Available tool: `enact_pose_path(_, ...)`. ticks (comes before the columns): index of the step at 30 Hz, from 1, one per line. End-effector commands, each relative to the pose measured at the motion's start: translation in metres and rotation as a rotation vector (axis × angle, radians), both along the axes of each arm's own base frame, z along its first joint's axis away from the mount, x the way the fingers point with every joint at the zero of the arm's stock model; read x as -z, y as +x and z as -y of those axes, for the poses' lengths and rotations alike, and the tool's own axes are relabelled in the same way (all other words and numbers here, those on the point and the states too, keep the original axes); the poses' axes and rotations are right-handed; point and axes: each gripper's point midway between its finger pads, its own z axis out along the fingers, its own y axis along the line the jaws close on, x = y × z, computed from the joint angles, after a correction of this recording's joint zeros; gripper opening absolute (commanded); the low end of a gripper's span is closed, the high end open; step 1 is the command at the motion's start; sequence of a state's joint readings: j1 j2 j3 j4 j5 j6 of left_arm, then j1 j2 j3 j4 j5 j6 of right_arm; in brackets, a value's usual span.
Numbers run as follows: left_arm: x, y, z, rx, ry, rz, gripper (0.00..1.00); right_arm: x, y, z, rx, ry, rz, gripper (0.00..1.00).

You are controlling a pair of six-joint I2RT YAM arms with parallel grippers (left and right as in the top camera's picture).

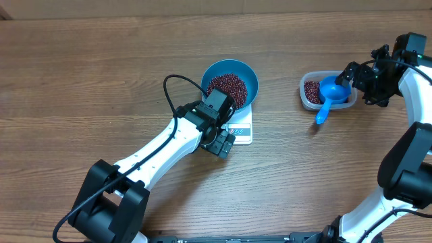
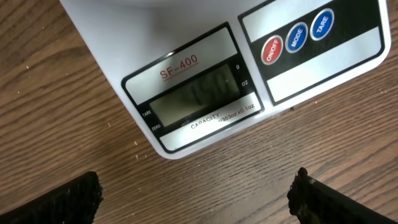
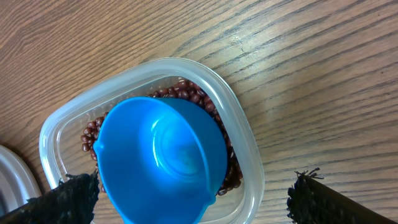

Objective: Scoop item into bowl and weigh 150g on scale
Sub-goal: 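Hold the left gripper over the scale display reading 150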

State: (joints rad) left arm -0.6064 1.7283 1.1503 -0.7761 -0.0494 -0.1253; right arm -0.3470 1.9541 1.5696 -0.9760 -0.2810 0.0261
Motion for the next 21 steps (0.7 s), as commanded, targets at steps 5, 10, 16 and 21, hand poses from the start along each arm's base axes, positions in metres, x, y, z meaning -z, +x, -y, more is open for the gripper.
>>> enact_pose_path(5,0.0018,0.0045,0.0019,-0.017,-0.015,0.012,1.0,-0.0068,0.0015,0.0025,0.007,-0.009,0.019,1.0)
enact_pose_path(10,0.0018,0.0046,0.0017,-0.017,-0.014,0.013,1.0,-0.0068,0.0015,0.0025,0.007,-0.009,0.019,1.0)
enact_pose_path(16,0.0018,0.0046,0.0018,-0.017,-0.014,0.013,1.0,-0.0068,0.0015,0.0025,0.007,-0.009,0.019,1.0)
enact_pose_path(21,0.0016,0.0047,0.0018,-0.017,-0.014,0.014,0.99,-0.0068,0.0015,0.0025,0.007,-0.009,0.019,1.0)
